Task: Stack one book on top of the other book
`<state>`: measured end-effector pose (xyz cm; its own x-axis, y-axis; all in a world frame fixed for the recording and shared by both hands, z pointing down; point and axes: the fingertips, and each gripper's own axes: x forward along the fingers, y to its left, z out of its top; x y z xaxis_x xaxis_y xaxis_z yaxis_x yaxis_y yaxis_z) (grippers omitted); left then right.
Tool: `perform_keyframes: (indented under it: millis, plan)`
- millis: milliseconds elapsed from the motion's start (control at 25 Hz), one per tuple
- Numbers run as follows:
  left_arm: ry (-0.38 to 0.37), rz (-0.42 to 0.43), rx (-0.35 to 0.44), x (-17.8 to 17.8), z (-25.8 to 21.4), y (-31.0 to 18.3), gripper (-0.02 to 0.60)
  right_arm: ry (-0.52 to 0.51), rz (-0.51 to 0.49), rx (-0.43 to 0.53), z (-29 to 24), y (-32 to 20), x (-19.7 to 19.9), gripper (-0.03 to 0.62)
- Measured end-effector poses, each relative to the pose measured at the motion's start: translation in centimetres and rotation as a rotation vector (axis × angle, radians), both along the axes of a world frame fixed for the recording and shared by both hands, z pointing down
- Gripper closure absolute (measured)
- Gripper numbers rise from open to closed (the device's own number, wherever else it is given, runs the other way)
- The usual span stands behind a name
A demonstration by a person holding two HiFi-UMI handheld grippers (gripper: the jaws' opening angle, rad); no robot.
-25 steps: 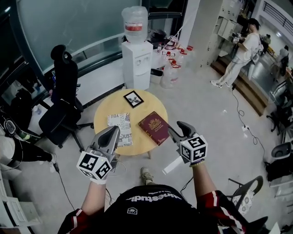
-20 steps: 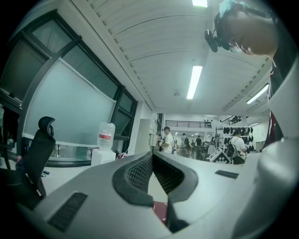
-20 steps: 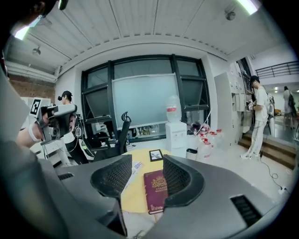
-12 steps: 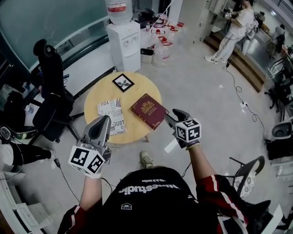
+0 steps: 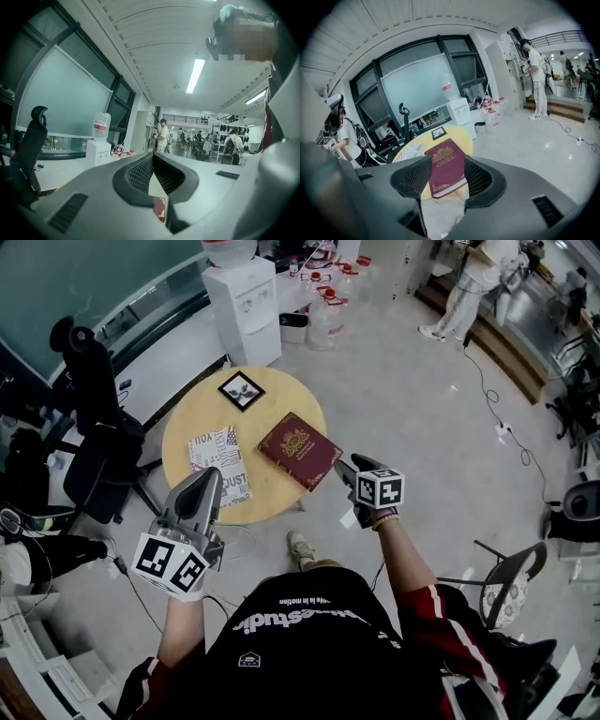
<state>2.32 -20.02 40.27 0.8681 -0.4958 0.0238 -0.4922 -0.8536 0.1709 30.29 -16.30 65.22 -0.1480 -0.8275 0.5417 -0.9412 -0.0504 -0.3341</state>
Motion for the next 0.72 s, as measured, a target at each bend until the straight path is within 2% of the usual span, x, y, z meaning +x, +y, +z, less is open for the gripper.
perform_keyframes:
  millis: [360, 600, 720]
  plan:
    - [-0.036, 0.015, -0.025, 2.7, 0.8, -1.8, 0.565, -0.311, 0.17, -0.059, 6.3, -1.3, 1.9, 0.35]
    - [-0.067, 0.038, -0.028, 4.6, 2.2, -3.0, 0.565, -0.349, 0.196, -0.113, 10.3, -2.4, 2.4, 0.338]
    - [-0.08, 0.042, -0.036, 5.2, 2.7, -3.6, 0.565, -0.433, 0.223, -0.122, 11.7, -2.8, 2.5, 0.329]
